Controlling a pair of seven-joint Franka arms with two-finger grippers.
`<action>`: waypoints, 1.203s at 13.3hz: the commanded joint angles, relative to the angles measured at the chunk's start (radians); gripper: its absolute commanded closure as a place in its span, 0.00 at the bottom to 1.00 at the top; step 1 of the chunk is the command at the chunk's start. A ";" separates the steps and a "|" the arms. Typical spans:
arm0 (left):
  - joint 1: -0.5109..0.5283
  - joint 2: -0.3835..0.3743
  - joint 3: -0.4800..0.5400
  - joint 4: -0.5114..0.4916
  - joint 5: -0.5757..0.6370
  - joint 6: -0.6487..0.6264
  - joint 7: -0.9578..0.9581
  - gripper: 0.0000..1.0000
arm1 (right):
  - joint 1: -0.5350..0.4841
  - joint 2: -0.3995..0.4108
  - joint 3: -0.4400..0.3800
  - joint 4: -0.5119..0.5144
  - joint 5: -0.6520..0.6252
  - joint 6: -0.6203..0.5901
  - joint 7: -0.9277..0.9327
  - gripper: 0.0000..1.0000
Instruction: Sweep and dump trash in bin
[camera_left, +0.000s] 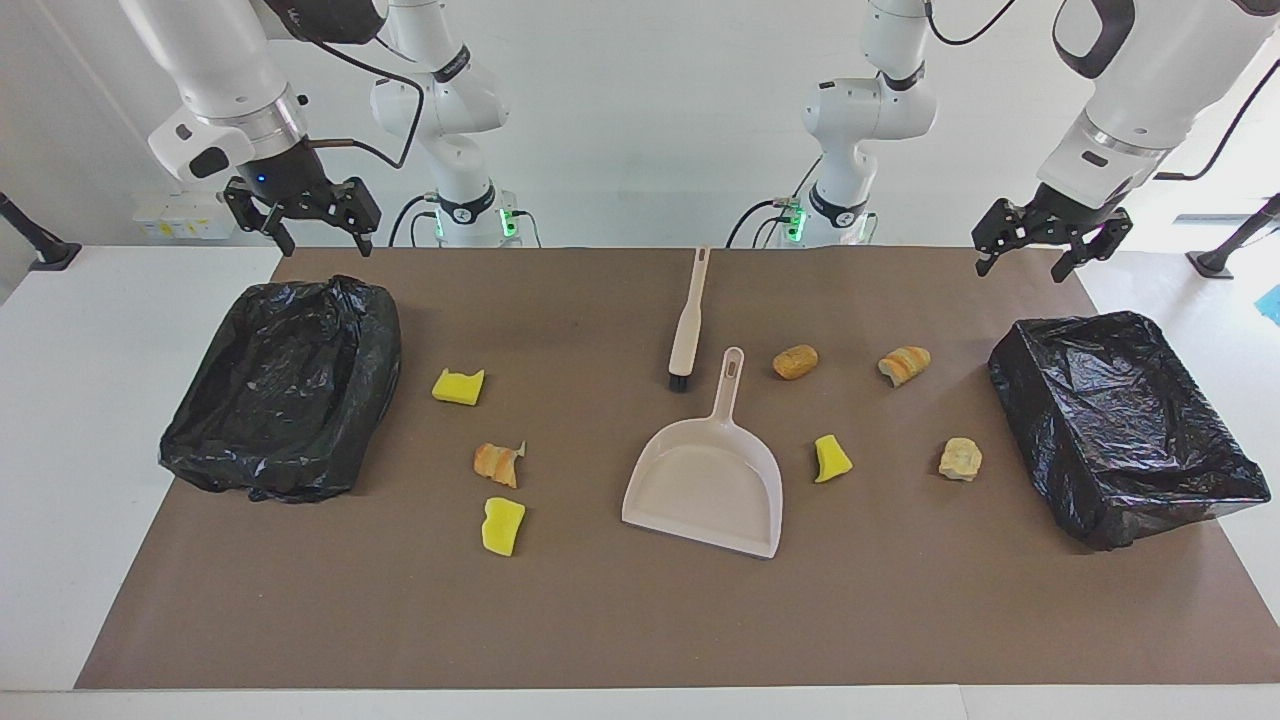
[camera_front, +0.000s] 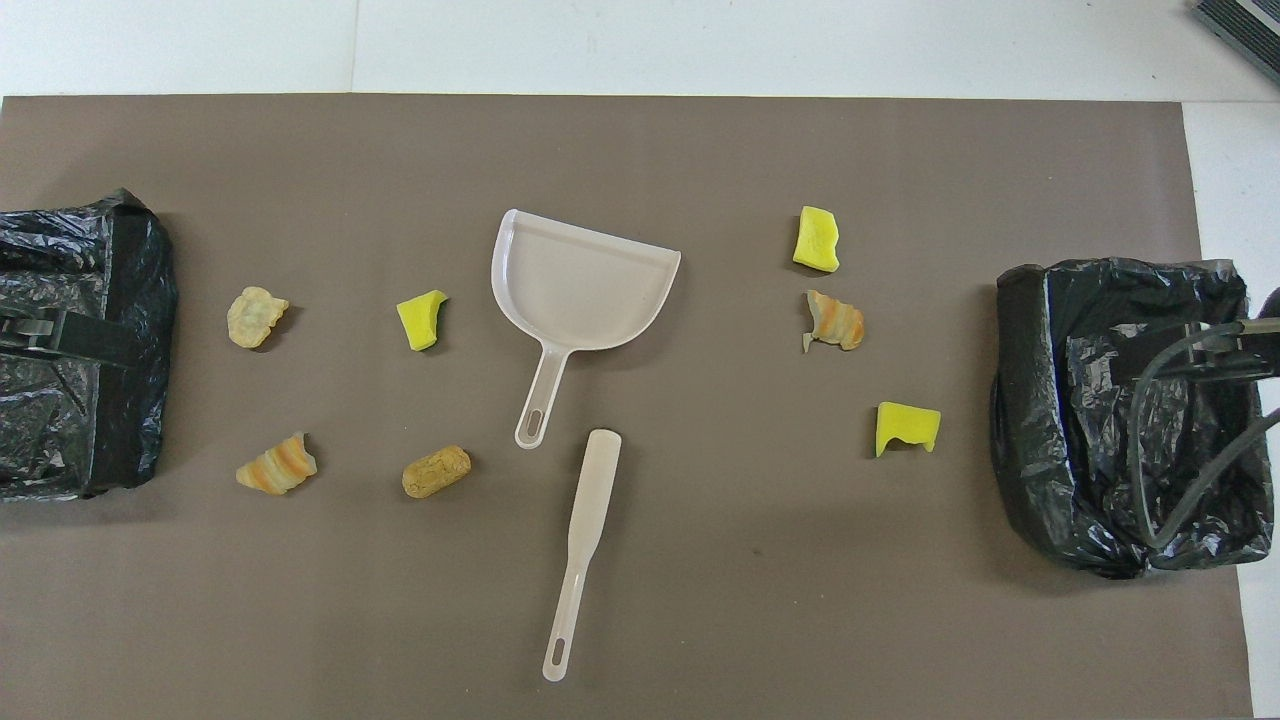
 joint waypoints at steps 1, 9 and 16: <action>-0.004 -0.003 0.004 0.023 -0.007 -0.035 0.008 0.00 | -0.001 -0.040 0.006 -0.052 0.014 0.024 0.037 0.00; -0.004 -0.014 0.006 0.007 -0.008 -0.030 0.010 0.00 | -0.001 -0.034 0.002 -0.040 -0.004 0.022 0.032 0.00; -0.012 -0.023 0.004 -0.023 -0.016 -0.001 0.005 0.00 | -0.004 0.004 -0.003 -0.038 0.018 0.047 0.087 0.00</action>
